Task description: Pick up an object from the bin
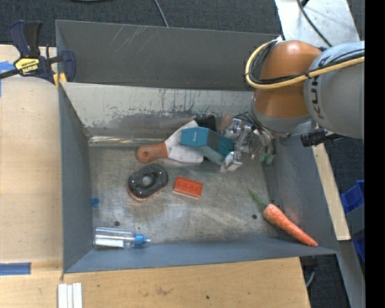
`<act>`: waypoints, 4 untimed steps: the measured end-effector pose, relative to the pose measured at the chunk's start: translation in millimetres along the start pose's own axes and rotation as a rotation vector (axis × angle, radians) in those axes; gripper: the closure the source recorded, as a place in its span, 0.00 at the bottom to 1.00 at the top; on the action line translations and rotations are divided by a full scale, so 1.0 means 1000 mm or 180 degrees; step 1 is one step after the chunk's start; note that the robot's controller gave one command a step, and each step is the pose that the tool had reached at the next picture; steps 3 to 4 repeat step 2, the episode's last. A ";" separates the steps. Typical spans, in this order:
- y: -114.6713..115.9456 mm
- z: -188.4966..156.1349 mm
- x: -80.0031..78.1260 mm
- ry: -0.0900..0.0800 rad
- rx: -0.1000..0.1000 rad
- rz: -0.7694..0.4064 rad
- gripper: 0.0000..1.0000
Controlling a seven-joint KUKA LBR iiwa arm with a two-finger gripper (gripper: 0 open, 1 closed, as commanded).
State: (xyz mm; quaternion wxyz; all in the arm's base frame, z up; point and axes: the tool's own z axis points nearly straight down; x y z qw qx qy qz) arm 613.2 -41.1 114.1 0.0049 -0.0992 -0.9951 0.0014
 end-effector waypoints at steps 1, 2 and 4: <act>0.022 -0.047 0.002 -0.0026 -0.0009 0.0022 1.00; 0.004 -0.089 0.010 -0.0017 -0.0006 -0.0096 1.00; 0.004 -0.089 0.010 -0.0017 -0.0006 -0.0096 1.00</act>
Offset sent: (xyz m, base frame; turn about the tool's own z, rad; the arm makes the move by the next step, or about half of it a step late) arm -0.0071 0.0068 0.0919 -0.0293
